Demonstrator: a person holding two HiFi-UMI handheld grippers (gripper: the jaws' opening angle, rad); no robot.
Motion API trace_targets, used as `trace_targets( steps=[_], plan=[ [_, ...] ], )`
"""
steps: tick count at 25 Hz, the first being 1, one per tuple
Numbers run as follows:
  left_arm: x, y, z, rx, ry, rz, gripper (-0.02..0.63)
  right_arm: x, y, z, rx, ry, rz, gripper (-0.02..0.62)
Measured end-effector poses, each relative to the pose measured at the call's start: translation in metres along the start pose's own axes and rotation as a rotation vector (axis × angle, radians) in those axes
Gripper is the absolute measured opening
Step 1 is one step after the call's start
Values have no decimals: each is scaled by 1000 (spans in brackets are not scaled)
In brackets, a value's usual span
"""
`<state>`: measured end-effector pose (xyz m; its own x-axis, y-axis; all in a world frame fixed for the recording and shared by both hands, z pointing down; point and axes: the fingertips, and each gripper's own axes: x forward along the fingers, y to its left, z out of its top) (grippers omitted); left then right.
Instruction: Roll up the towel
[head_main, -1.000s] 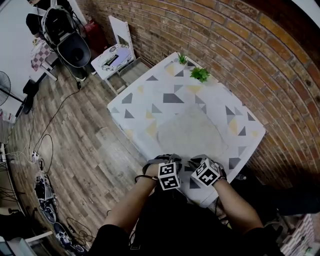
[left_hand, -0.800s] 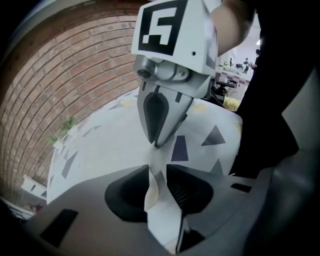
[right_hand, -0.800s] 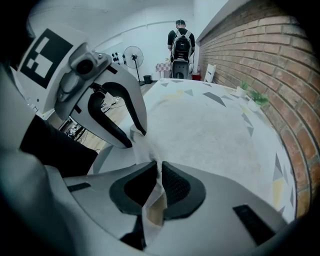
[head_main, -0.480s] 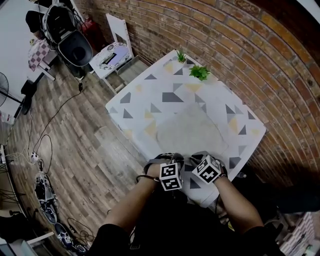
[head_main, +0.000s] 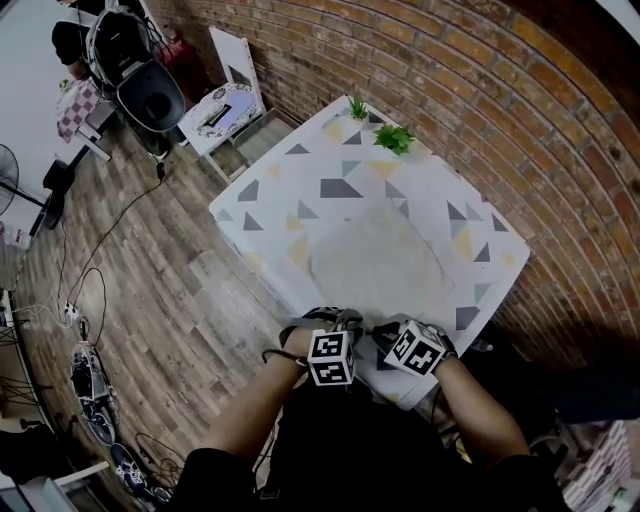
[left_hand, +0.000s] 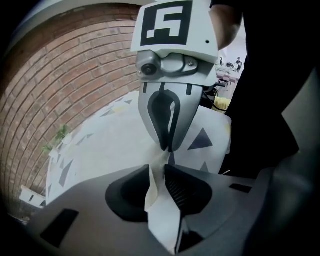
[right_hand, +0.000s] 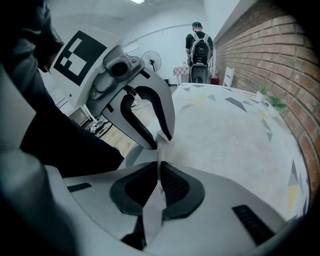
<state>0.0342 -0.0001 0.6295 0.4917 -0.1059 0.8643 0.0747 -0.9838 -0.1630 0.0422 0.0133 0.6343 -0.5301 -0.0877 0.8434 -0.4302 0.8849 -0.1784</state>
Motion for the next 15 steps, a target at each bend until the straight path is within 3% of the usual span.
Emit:
trace_targets(
  steps=[10, 15],
  plan=[
    [14, -28, -17, -81, 56, -36, 44, 2, 9, -11, -23, 13, 10, 40],
    [17, -26, -16, -191, 21, -89, 43, 6, -5, -7, -20, 32, -39, 43]
  ],
)
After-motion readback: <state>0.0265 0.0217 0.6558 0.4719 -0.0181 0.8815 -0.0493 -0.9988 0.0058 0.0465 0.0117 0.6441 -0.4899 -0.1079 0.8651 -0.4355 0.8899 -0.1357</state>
